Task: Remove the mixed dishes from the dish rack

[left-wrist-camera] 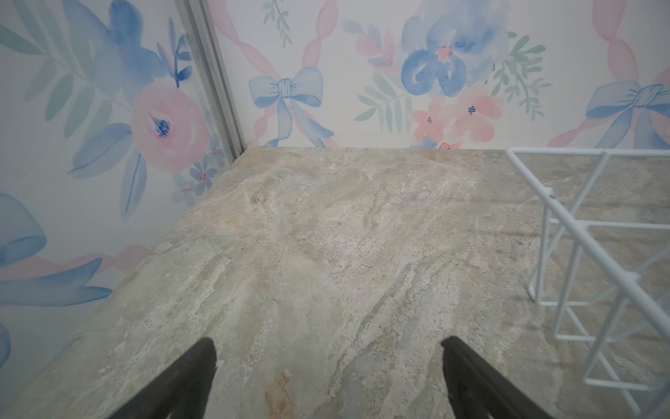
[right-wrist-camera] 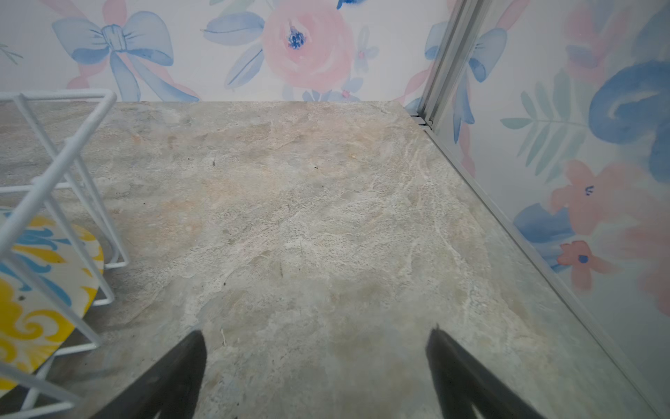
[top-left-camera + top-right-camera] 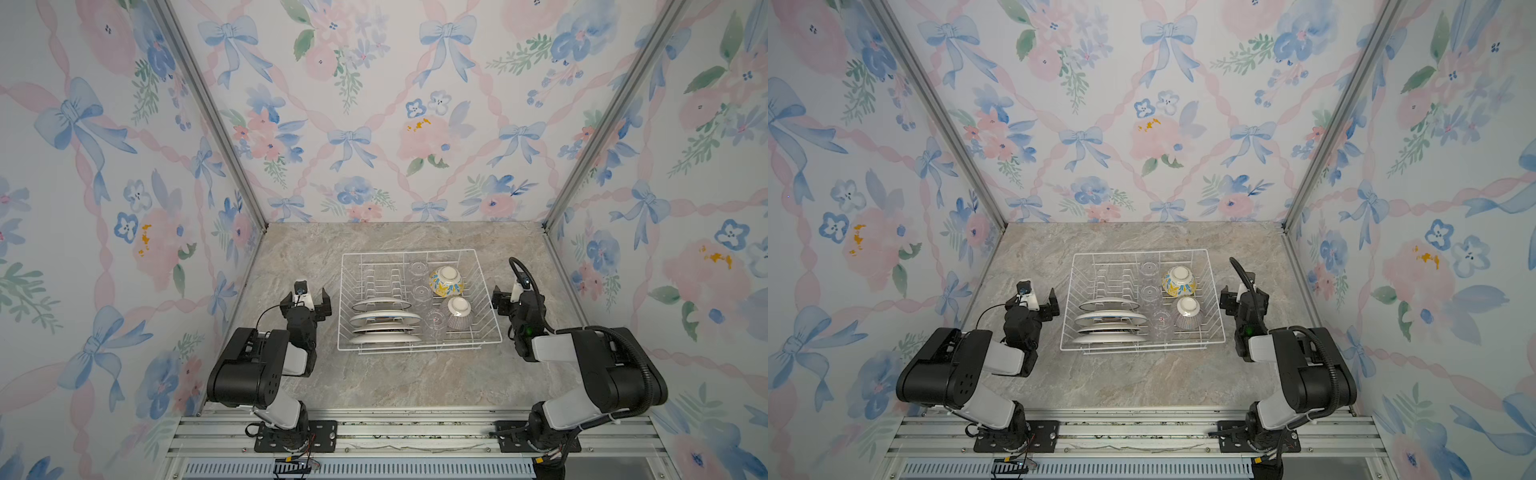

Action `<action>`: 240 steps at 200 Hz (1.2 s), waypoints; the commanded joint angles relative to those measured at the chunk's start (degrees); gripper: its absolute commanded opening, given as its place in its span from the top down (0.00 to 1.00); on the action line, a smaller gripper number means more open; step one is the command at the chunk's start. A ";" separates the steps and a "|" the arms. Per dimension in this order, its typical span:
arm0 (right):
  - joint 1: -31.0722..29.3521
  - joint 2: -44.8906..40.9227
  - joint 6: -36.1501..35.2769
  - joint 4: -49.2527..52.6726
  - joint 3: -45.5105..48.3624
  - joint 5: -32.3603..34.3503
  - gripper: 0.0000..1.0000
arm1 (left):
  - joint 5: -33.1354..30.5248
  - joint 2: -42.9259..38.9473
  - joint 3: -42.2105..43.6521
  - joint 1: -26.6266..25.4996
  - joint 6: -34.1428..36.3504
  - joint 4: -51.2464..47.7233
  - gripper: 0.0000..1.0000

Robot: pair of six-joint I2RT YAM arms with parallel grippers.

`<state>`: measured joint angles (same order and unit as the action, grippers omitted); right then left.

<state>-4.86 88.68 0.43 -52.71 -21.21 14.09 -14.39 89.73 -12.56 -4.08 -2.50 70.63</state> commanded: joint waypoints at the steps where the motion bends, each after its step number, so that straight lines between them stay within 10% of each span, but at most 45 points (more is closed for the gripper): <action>1: 0.38 0.09 0.25 -0.14 -0.85 -0.33 0.03 | 1.12 0.34 -0.63 -0.05 1.10 0.38 0.02; 240: 0.93 -0.02 -0.17 1.17 -1.47 -3.54 0.03 | 2.54 0.23 -0.79 0.56 0.90 -0.28 0.02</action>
<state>-4.16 88.68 0.56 -51.11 -21.74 11.07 -12.34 89.73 -12.75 -3.66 -2.52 70.22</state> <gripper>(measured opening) 0.967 0.979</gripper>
